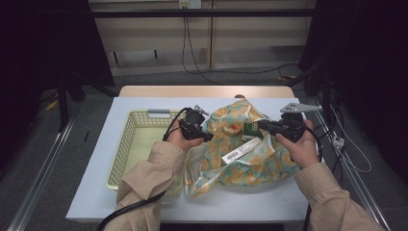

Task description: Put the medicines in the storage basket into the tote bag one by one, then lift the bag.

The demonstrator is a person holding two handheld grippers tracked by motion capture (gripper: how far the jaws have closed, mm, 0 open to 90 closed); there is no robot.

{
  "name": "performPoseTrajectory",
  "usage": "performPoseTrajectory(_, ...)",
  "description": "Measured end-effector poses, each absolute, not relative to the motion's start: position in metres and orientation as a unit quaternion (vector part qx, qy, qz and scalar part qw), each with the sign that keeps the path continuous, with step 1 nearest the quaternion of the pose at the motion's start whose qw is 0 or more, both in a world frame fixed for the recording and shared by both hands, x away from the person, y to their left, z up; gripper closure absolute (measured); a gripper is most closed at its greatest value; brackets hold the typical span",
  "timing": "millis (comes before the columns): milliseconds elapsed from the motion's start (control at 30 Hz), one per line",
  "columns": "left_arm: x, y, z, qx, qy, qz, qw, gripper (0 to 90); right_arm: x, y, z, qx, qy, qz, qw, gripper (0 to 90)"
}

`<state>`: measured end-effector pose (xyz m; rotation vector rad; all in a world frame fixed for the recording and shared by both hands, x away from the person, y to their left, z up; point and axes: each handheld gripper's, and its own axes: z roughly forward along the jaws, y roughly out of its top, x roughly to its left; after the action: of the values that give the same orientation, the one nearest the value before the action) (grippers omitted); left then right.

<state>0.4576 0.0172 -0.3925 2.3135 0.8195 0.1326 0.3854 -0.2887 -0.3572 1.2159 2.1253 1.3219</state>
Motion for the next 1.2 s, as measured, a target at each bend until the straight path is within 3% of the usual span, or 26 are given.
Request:
performPoseTrajectory(233, 0.453, 0.017, -0.387, 0.890, 0.317, 0.024, 0.326, 88.9, 0.384, -0.288, -0.359, 0.430, 0.752, 0.468, 0.176, 88.9)
performPoseTrajectory(567, 0.448, 0.027, -0.335, 0.873, 0.331, -0.014, 0.357, 90.0, 0.384, -0.283, -0.354, 0.424, 0.754, 0.470, 0.177, 89.0)
performPoseTrajectory(1200, 0.461, 0.022, -0.255, 0.875, 0.344, -0.008, 0.341, 90.0, 0.391, -0.273, -0.318, 0.403, 0.754, 0.484, 0.187, 89.1)
